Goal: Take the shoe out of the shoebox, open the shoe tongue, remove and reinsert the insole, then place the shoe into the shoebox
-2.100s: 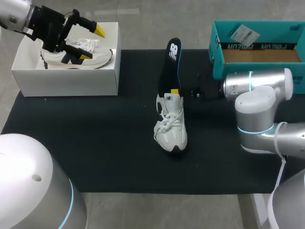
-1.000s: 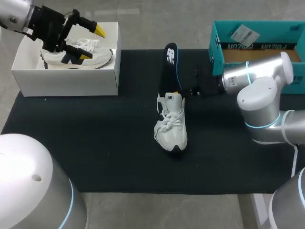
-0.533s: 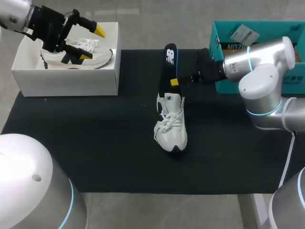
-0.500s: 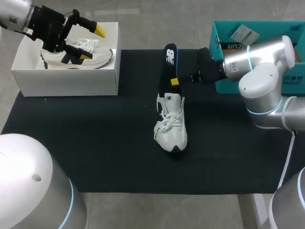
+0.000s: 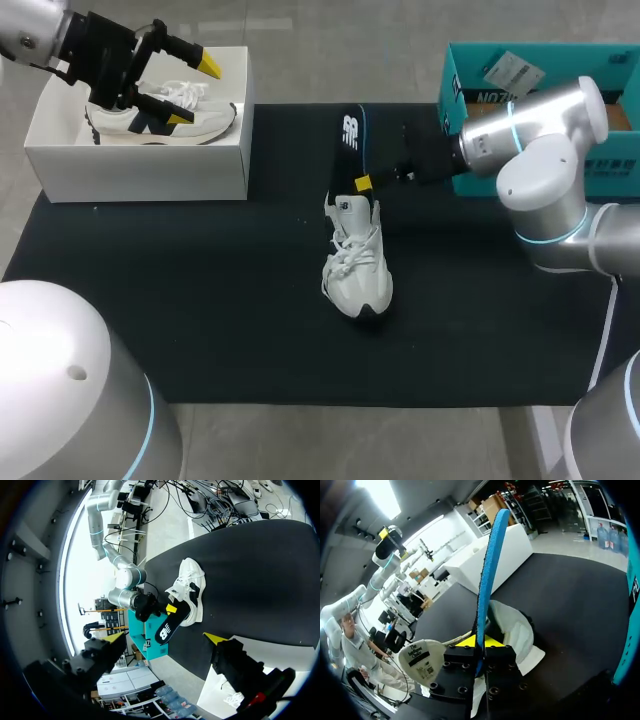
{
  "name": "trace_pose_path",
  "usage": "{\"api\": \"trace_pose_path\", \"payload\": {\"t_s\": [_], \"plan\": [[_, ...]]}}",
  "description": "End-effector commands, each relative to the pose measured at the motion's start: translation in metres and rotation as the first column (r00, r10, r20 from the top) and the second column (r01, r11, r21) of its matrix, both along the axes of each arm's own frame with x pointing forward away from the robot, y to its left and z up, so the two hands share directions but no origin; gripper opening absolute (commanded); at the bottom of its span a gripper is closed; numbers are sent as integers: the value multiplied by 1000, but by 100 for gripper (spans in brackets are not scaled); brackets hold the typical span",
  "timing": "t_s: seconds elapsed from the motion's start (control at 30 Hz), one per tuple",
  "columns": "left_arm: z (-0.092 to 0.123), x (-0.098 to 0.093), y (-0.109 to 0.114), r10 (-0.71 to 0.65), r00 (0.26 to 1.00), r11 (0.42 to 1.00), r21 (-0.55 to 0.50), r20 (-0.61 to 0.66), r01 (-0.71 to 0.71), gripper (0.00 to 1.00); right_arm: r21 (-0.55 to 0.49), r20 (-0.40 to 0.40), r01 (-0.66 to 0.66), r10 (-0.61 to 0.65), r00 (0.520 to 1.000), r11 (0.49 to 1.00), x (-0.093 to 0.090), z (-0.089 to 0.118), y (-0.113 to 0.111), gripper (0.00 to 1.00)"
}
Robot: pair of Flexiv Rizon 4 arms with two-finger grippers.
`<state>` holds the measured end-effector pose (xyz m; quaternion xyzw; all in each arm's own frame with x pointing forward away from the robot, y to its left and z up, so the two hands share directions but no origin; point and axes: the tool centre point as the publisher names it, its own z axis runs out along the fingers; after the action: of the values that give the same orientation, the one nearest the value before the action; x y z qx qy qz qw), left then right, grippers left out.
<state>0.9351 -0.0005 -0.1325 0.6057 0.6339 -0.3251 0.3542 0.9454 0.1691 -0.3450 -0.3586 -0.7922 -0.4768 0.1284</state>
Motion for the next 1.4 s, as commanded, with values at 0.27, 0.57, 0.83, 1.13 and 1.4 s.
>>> {"api": "trace_pose_path", "payload": {"t_s": [0.27,0.57,0.83,1.13,1.4], "plan": [[0,0,0,0,1000,1000,3,1,0,100,-7,-49,46,-46,998,999,-37,-16,-4,0],[0,0,0,0,1000,1000,3,1,0,100,-6,-22,57,-57,998,998,-21,-4,-10,49],[0,0,0,0,1000,1000,3,1,0,100,-25,26,25,-24,999,999,15,12,-15,47],[0,0,0,0,1000,1000,3,1,0,100,-30,26,16,-15,1000,999,27,12,-17,0],[0,0,0,0,1000,1000,3,1,0,100,-16,-34,9,-10,999,1000,8,-2,-9,0]]}}
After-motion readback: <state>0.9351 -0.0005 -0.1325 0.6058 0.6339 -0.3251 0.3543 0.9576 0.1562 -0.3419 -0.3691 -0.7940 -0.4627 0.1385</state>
